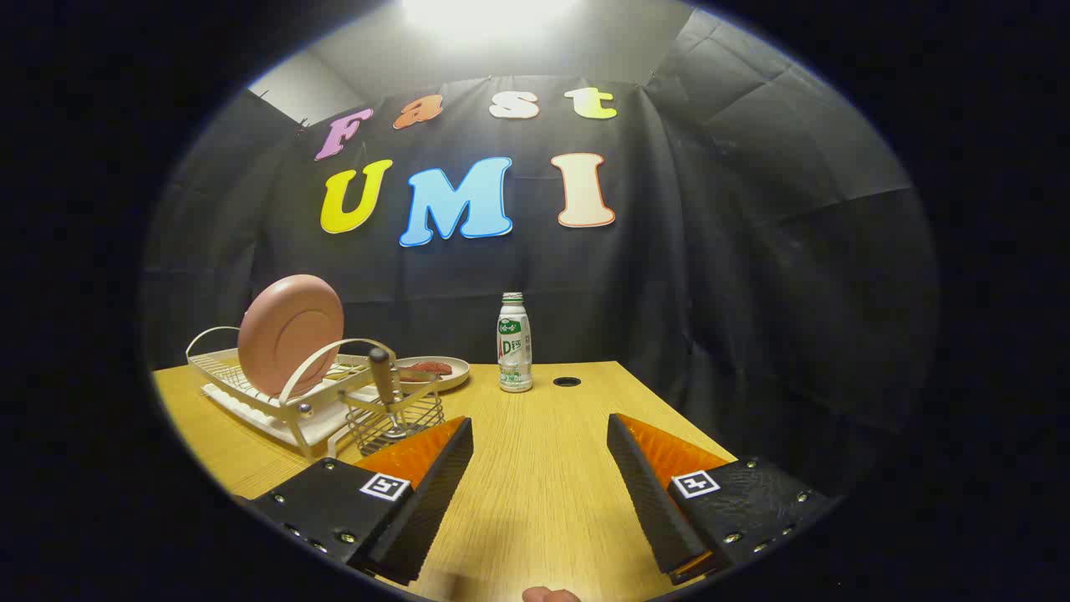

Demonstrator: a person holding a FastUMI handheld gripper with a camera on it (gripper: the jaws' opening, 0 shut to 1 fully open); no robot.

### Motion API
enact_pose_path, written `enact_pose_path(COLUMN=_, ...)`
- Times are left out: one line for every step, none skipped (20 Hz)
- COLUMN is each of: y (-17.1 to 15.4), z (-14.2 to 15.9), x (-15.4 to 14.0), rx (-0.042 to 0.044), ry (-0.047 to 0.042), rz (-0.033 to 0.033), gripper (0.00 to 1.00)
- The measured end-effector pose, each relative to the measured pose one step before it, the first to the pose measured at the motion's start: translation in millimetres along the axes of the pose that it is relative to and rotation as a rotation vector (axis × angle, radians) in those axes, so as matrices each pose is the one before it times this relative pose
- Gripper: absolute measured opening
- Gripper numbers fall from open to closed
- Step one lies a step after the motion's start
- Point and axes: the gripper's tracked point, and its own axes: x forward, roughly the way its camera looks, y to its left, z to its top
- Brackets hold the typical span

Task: Take the plate from the dish rack, then take the spoon from the basket and place it into the plate.

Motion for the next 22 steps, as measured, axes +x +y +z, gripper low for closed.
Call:
enact_pose_path(y=-3.44, z=0.32, x=13.05, rx=0.01216, ry=-0.00112, rz=-0.00697, gripper=0.98)
enact_pose_path(y=-3.98, z=2.90, x=11.45, rx=0.00608, ry=-0.00627, rz=-0.01854, gripper=0.98)
enact_pose_path(y=-4.57, z=0.96, x=7.59, rx=-0.01102, ry=0.00643, rz=-0.01624, gripper=0.98)
enact_pose_path(y=-2.81, z=5.20, x=4.67, rx=-0.01263, ry=-0.00017, rz=-0.01124, gripper=0.98)
enact_pose_path(y=-2.52, z=12.32, x=-0.91, rx=0.00001, ry=-0.01322, rz=-0.00761, gripper=0.98)
enact_pose_path(y=-0.63, z=13.10, x=-2.29, rx=0.00404, ry=-0.00917, rz=-0.00559, gripper=0.98)
enact_pose_path(y=-1.49, z=14.47, x=-5.24, rx=-0.00134, ry=-0.00729, rz=-0.00705, gripper=0.98)
enact_pose_path(y=-3.23, z=16.97, x=-7.63, rx=-0.00556, ry=-0.00719, rz=-0.01929, gripper=0.98)
enact_pose_path(y=1.25, z=16.88, x=-8.70, rx=-0.00711, ry=-0.00282, rz=-0.00797, gripper=0.98)
enact_pose_path(y=3.51, z=16.72, x=-9.83, rx=-0.01341, ry=-0.00041, rz=-0.00578, gripper=0.98)
enact_pose_path(y=5.07, z=17.59, x=-9.98, rx=-0.01121, ry=0.00110, rz=-0.00497, gripper=0.98)
enact_pose_path(y=8.07, z=18.33, x=-10.03, rx=-0.00358, ry=-0.00394, rz=0.00611, gripper=0.98)
enact_pose_path(y=11.26, z=17.87, x=-8.84, rx=0.00035, ry=-0.00879, rz=0.01543, gripper=0.98)
enact_pose_path(y=10.50, z=16.80, x=-6.80, rx=-0.00192, ry=-0.00557, rz=0.00892, gripper=0.98)
enact_pose_path(y=7.59, z=11.69, x=-4.65, rx=-0.00517, ry=0.00413, rz=0.00030, gripper=0.98)
enact_pose_path(y=7.76, z=13.10, x=-5.10, rx=0.00495, ry=0.00475, rz=-0.00448, gripper=0.98)
enact_pose_path(y=7.58, z=12.74, x=-6.04, rx=0.01623, ry=0.00476, rz=-0.00603, gripper=0.98)
enact_pose_path(y=8.75, z=12.57, x=-3.94, rx=0.01510, ry=0.00017, rz=-0.00544, gripper=0.98)
enact_pose_path(y=9.46, z=11.86, x=-3.22, rx=0.00803, ry=-0.01307, rz=0.00279, gripper=0.98)
enact_pose_path(y=7.51, z=10.76, x=-0.91, rx=-0.00543, ry=-0.01505, rz=-0.00135, gripper=0.98)
enact_pose_path(y=4.19, z=4.14, x=0.97, rx=-0.00157, ry=-0.00121, rz=-0.00411, gripper=0.98)
enact_pose_path(y=7.95, z=4.92, x=1.37, rx=0.00689, ry=-0.00055, rz=0.00654, gripper=0.98)
